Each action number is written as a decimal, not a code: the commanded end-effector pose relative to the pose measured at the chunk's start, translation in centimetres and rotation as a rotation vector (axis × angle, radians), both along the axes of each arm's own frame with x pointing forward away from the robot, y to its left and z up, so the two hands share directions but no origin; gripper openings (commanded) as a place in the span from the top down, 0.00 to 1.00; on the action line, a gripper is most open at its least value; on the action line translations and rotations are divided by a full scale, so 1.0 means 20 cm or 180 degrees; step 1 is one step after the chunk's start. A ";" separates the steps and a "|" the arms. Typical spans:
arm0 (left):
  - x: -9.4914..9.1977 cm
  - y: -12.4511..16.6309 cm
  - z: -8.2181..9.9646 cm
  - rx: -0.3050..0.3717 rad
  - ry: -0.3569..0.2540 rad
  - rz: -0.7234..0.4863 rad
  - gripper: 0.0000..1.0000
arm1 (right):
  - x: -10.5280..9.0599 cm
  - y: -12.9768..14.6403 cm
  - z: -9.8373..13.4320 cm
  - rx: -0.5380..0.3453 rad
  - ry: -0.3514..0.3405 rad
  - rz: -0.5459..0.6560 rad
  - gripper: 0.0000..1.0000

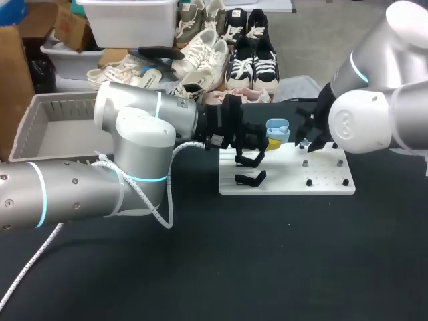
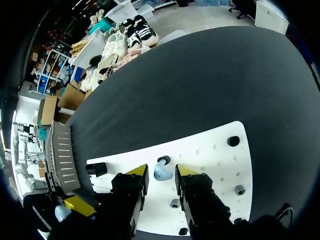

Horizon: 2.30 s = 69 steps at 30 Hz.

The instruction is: Pick up each earbud case from the left stands, insert the matching earbuds, close the lid, and place the case in the box.

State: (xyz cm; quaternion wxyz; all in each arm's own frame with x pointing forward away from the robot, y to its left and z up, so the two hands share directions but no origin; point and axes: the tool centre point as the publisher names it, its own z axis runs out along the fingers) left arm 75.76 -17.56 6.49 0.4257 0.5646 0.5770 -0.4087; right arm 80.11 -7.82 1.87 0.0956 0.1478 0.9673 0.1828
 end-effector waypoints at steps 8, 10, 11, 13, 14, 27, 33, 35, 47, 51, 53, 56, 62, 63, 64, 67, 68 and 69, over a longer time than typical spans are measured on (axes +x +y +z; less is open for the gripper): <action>0.00 0.00 0.00 -0.0002 -0.0001 0.0000 1.00 | 0.00 0.00 0.01 0.0019 -0.0006 0.0007 0.70; 0.00 0.00 0.00 -0.0002 -0.0001 0.0000 1.00 | 0.00 0.00 0.01 0.0020 -0.0004 0.0008 0.71; 0.00 0.00 0.00 -0.0002 -0.0001 0.0000 1.00 | 0.00 0.00 0.01 0.0020 -0.0001 0.0009 0.71; 0.00 0.00 0.00 -0.0002 -0.0001 0.0000 1.00 | 0.00 0.00 0.01 0.0014 0.0005 0.0009 0.71; 0.00 0.00 0.00 -0.0002 -0.0001 0.0000 1.00 | 0.00 0.00 0.01 0.0013 0.0008 0.0009 0.71; 0.00 0.00 0.00 -0.0002 -0.0001 0.0000 1.00 | 0.00 0.00 0.01 0.0031 0.0024 -0.0017 0.78; 0.00 0.00 0.00 -0.0002 -0.0001 0.0000 1.00 | 0.00 0.01 0.01 0.0036 0.0035 -0.0022 0.89; 0.00 0.00 0.00 -0.0002 -0.0001 0.0000 1.00 | 0.00 0.01 0.01 0.0041 0.0041 -0.0025 1.00; 0.00 0.00 0.00 -0.0002 -0.0001 0.0000 1.00 | -0.07 -0.02 0.13 0.0110 0.0046 -0.0255 1.00; 0.00 0.00 0.00 -0.0002 -0.0001 0.0000 1.00 | -0.11 -0.03 0.20 0.0137 0.0015 -0.0282 1.00; 0.00 0.00 0.00 -0.0002 -0.0001 0.0000 1.00 | -0.14 -0.02 0.23 0.0146 0.0007 -0.0267 1.00; 0.00 0.00 0.00 -0.0002 -0.0001 0.0000 1.00 | -0.18 -0.02 0.29 0.0116 -0.0015 -0.0220 1.00; 0.00 0.00 0.00 -0.0002 -0.0001 0.0000 1.00 | -0.25 -0.02 0.49 0.0034 -0.0177 -0.0166 1.00; 0.00 0.00 0.00 -0.0002 -0.0001 0.0000 1.00 | -0.26 -0.01 0.52 0.0015 -0.0209 -0.0146 1.00; 0.00 0.00 0.00 -0.0002 -0.0001 0.0000 1.00 | -0.27 -0.01 0.56 0.0025 -0.0235 -0.0109 1.00; 0.00 0.00 0.00 -0.0002 -0.0001 0.0000 1.00 | -0.30 0.01 0.67 0.0033 -0.0328 0.0030 1.00; 0.00 0.00 0.00 -0.0002 -0.0001 0.0000 1.00 | -0.31 0.03 0.70 -0.0011 -0.0354 0.0086 1.00; 0.00 0.00 0.00 -0.0002 -0.0001 0.0000 1.00 | -0.32 0.04 0.73 -0.0078 -0.0371 0.0136 1.00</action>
